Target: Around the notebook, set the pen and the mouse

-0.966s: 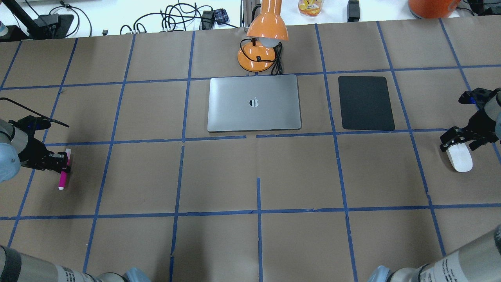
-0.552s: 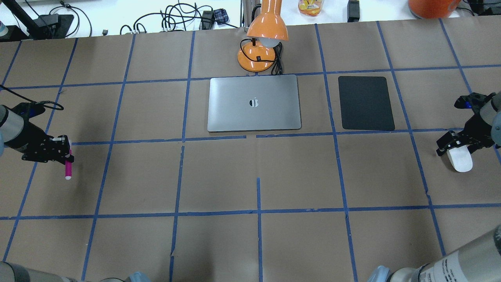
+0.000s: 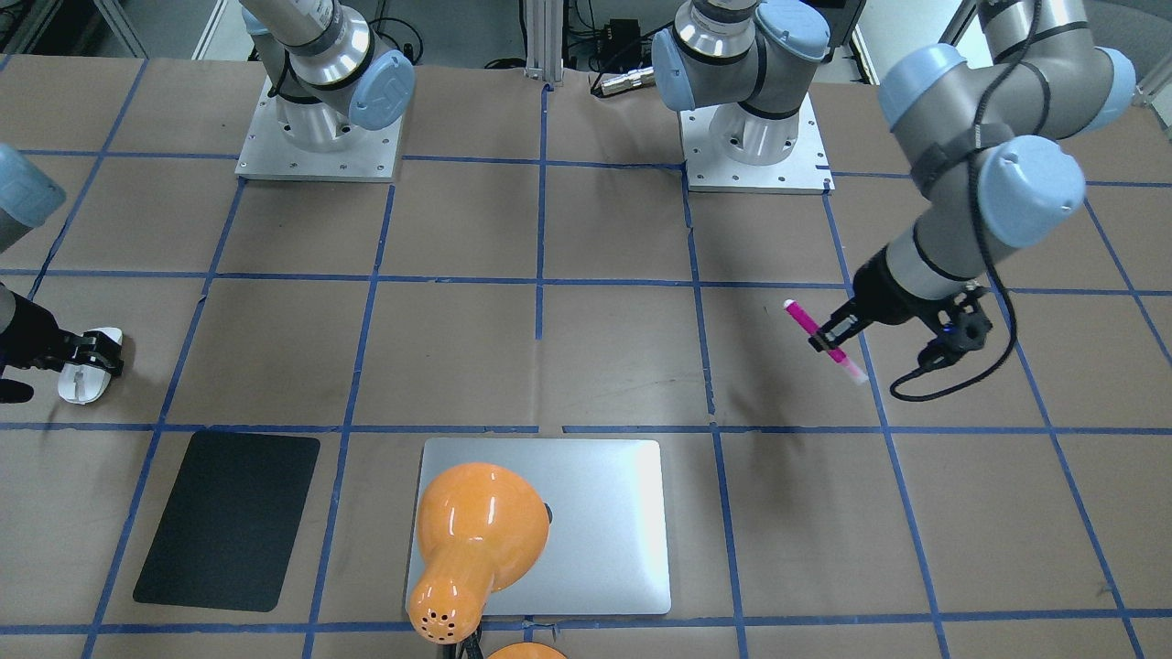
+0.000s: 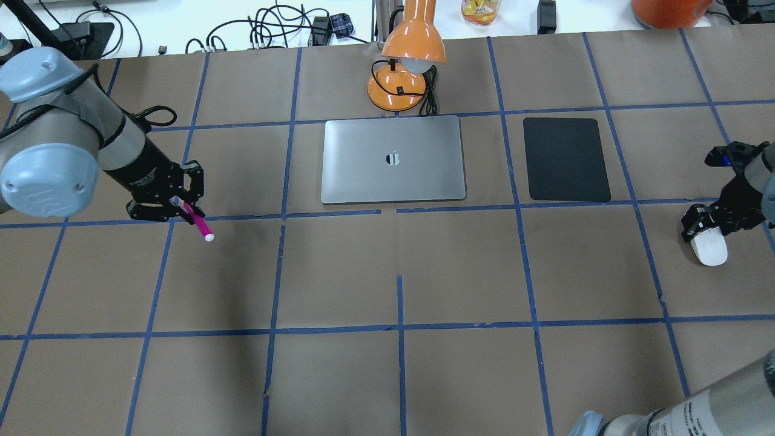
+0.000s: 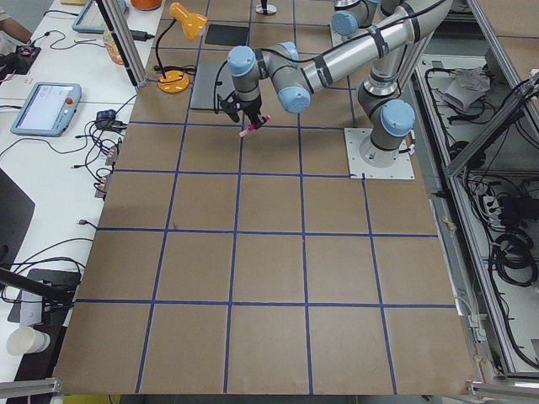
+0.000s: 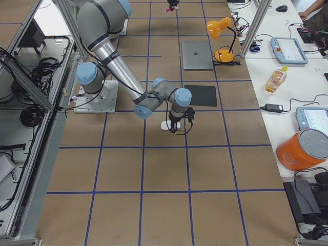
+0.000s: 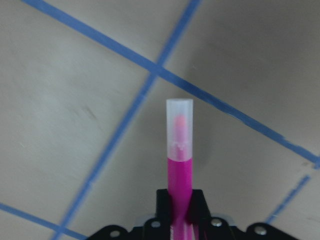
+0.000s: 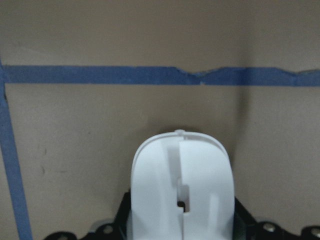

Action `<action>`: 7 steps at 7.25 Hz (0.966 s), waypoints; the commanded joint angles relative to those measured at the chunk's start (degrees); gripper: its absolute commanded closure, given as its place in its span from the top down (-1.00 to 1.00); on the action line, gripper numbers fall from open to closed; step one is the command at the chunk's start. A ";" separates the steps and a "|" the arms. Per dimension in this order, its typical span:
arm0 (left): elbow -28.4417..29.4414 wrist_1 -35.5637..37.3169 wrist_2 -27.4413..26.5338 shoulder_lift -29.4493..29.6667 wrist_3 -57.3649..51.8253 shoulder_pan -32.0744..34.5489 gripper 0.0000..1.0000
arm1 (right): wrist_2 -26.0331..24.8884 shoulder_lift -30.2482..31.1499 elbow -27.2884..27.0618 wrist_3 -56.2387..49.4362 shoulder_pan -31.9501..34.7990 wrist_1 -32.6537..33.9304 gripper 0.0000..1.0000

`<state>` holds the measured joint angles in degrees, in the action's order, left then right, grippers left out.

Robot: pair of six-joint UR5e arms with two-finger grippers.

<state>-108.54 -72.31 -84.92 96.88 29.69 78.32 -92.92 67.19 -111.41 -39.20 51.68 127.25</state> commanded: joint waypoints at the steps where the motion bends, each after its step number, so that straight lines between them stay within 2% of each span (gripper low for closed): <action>1: 0.08 3.64 0.20 1.38 28.45 15.47 -1.00 | -2.00 0.13 0.40 0.00 0.00 0.02 -0.09; 2: 0.08 7.23 -0.67 2.95 40.85 22.07 -1.00 | -1.92 1.00 1.27 0.00 0.18 -0.07 -0.08; 3: 0.34 7.79 -3.90 5.14 50.63 26.92 -1.00 | -1.92 2.32 1.72 0.00 0.26 -0.07 -0.07; 4: 0.08 9.19 -3.76 8.73 61.25 30.80 -1.00 | -1.05 3.29 1.90 1.31 1.66 -0.07 -0.07; 6: 0.60 19.01 -1.91 14.46 71.08 34.69 -1.00 | -0.95 3.39 3.81 11.64 10.15 0.02 -0.07; 7: 0.43 19.57 -1.91 15.79 73.12 35.23 -1.00 | -0.95 3.04 6.18 16.13 13.85 -0.15 -0.06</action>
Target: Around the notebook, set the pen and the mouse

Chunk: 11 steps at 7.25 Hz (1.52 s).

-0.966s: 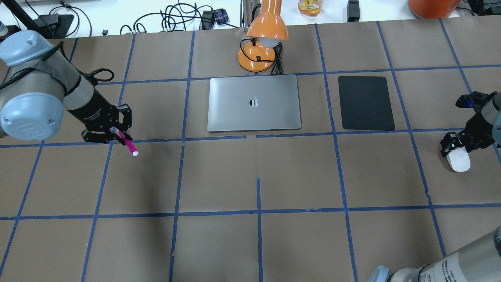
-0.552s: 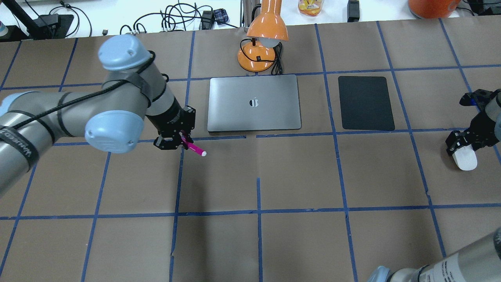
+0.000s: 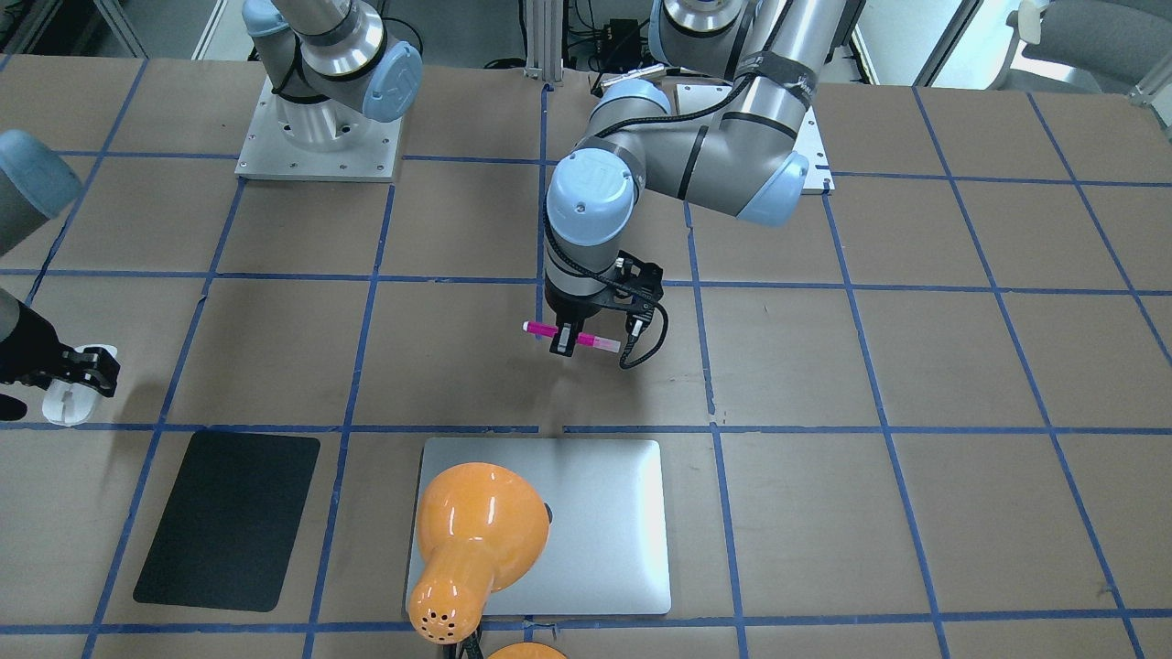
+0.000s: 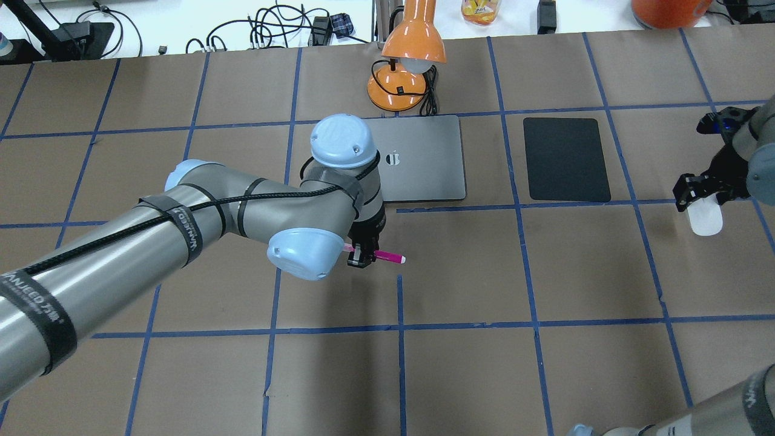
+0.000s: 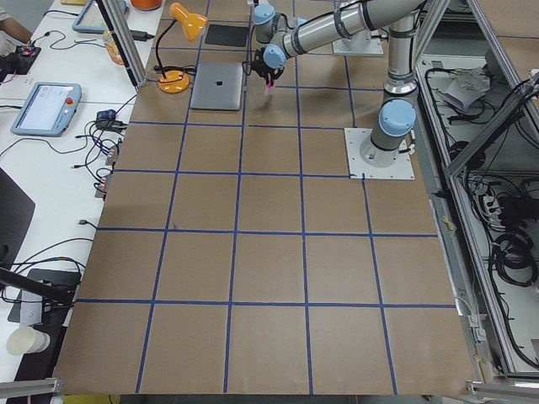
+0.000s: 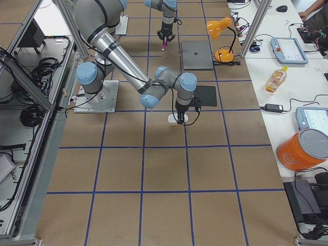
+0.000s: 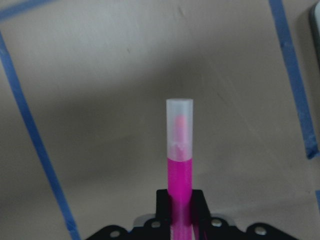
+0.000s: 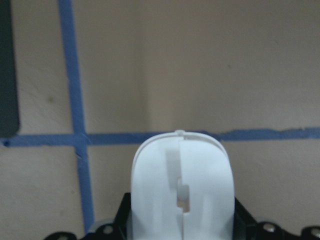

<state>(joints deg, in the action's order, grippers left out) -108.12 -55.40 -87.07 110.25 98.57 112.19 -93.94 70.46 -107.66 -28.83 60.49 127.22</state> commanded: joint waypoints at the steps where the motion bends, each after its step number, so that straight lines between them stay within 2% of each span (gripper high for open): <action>1: 0.10 2.75 0.32 3.12 4.61 2.15 -1.00 | 0.16 -1.19 4.63 10.41 7.94 -0.13 -0.05; 2: 0.19 2.84 0.76 3.91 5.48 2.59 -1.00 | 1.99 -3.29 6.74 14.02 10.76 -0.13 -0.05; 3: 0.37 2.92 3.63 4.61 7.49 3.03 -1.00 | 3.57 -5.40 9.55 18.50 13.48 0.05 -0.03; 4: 0.45 2.75 2.96 4.71 6.99 3.04 0.34 | 3.76 -8.11 12.36 21.94 15.42 0.05 -0.03; 5: 1.93 1.88 2.87 4.36 5.76 3.04 0.99 | 3.94 -10.67 14.82 24.06 16.75 0.05 -0.03; 6: 3.86 -0.57 2.70 2.62 -0.95 2.95 1.00 | 3.94 -12.34 16.67 26.43 18.15 -0.04 -0.03; 7: 7.10 -6.85 -0.44 0.34 -17.90 2.77 1.00 | 4.02 -13.06 16.78 27.58 19.30 0.05 -0.01; 9: 17.54 -27.65 -1.61 -4.24 -48.50 -0.02 1.00 | 3.85 -15.08 17.22 27.07 19.58 0.83 0.01; 10: 21.07 -31.58 -1.44 -6.08 -60.05 -2.65 1.00 | 3.76 -15.35 17.22 26.98 19.57 1.01 0.06; 11: 21.63 -31.79 -1.00 -8.71 -72.00 -5.64 1.00 | 3.76 -15.26 17.31 26.72 19.57 1.10 0.16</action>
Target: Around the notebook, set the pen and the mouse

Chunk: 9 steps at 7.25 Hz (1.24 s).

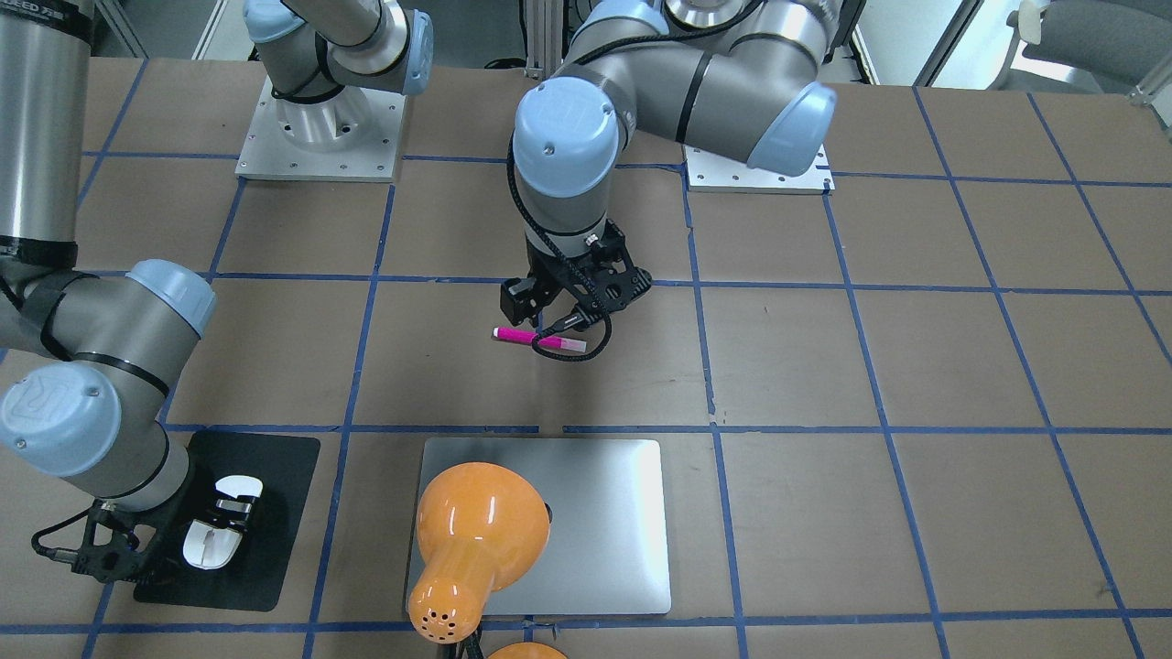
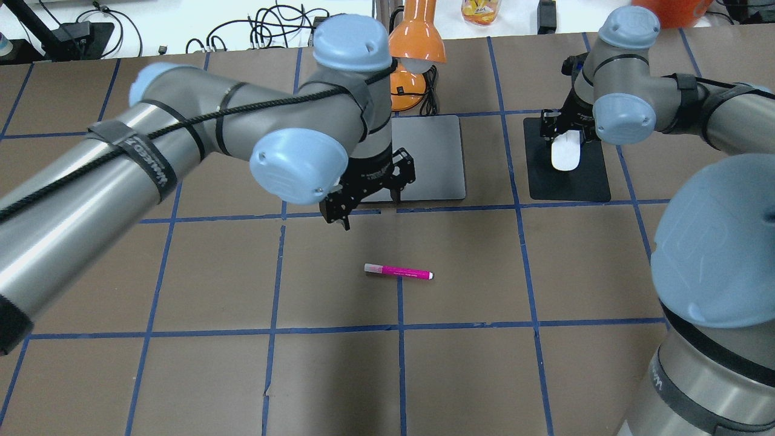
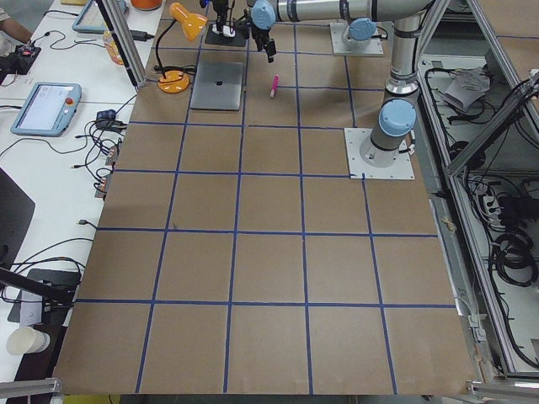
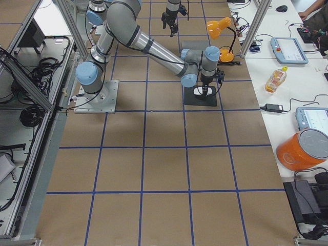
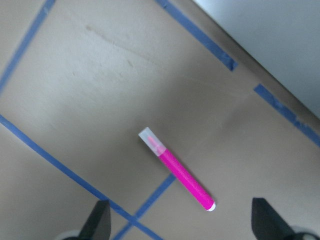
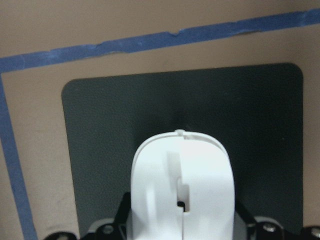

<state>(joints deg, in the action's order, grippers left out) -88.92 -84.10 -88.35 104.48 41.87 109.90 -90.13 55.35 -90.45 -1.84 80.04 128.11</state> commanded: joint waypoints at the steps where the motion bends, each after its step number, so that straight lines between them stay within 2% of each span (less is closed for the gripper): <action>1: 2.26 -3.95 0.46 -5.23 -27.08 -6.51 1.00 | -0.05 -0.24 0.10 -0.01 0.03 0.21 0.60; 2: 2.26 -5.18 0.55 -7.16 -37.46 -9.94 1.00 | -0.05 -0.24 0.10 -0.10 -0.06 0.21 1.00; 3: 2.09 -5.54 0.12 -9.10 -43.05 -12.84 1.00 | 0.04 0.45 0.19 -0.10 -0.06 -0.22 1.00; 5: 2.09 -5.28 -0.24 -11.31 -45.13 -15.94 1.00 | -0.13 4.39 -0.25 -0.01 0.64 -2.67 1.00; 7: 2.09 -5.37 -0.24 -12.02 -44.78 -16.56 1.00 | -0.31 11.33 0.01 1.04 2.66 -14.15 1.00; 9: 2.00 -5.81 -0.33 -12.37 -44.60 -16.47 1.00 | -0.05 22.21 -0.25 9.35 3.97 -30.90 1.00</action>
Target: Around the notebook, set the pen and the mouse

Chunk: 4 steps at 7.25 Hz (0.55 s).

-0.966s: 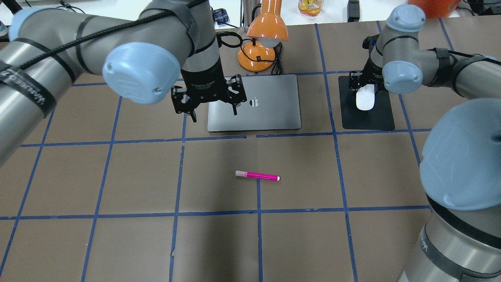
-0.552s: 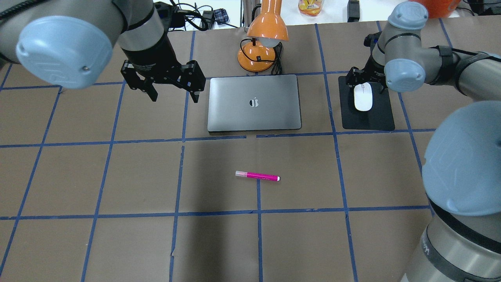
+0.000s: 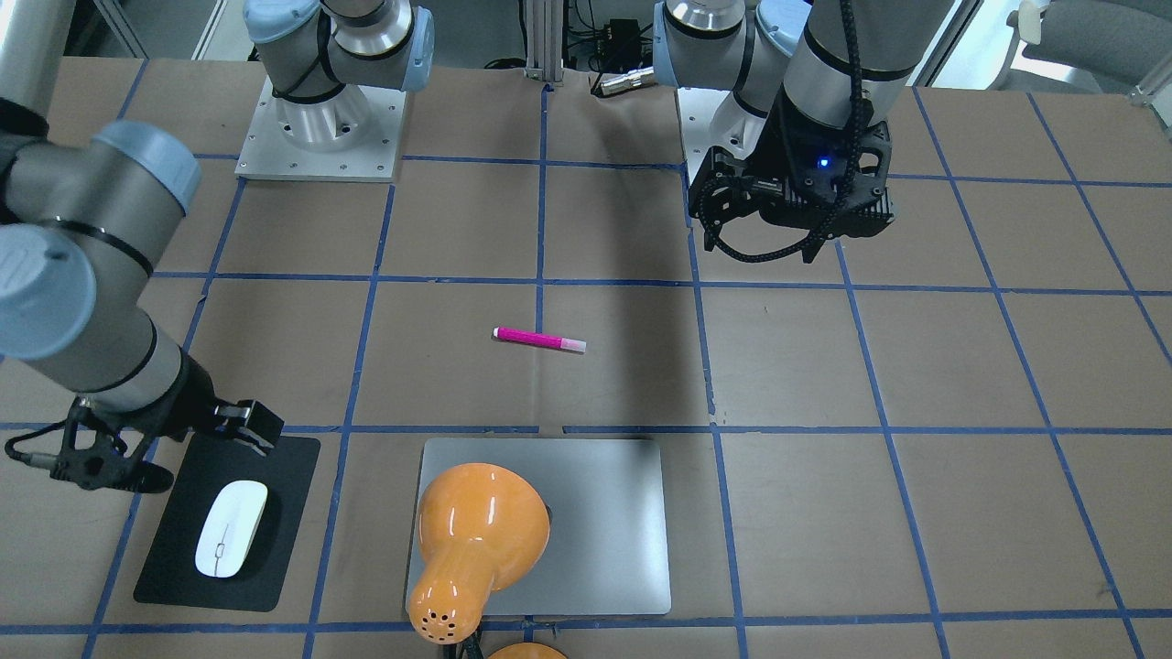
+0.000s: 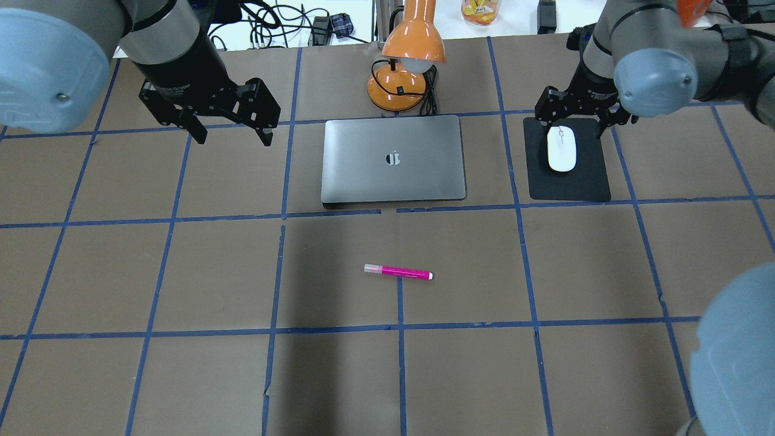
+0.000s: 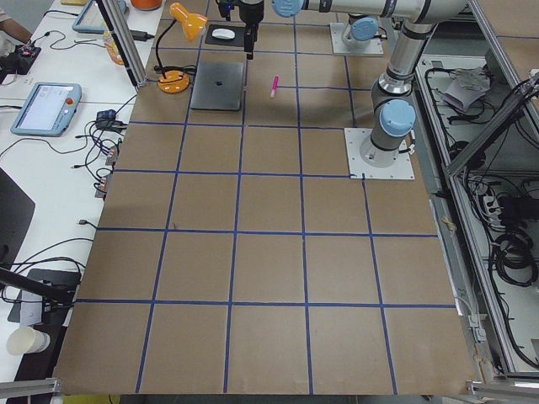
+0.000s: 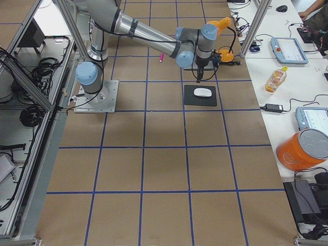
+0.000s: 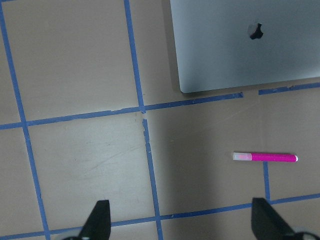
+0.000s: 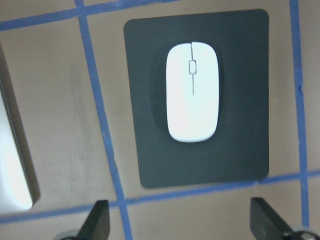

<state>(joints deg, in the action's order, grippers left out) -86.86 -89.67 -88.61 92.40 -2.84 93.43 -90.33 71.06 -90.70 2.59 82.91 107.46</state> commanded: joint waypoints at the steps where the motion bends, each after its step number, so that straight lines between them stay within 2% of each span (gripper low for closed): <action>1: -0.33 -0.24 -0.07 -0.47 0.12 -0.09 1.00 | 0.33 10.81 0.09 6.01 3.98 -17.39 1.00; 4: -0.60 -0.15 0.02 -0.65 0.12 -0.09 1.00 | 0.76 19.97 -0.53 5.15 6.30 -24.29 1.00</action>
<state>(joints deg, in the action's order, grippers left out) -87.42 -89.83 -88.62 91.80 -2.73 93.34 -89.92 87.24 -91.16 8.28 88.72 87.10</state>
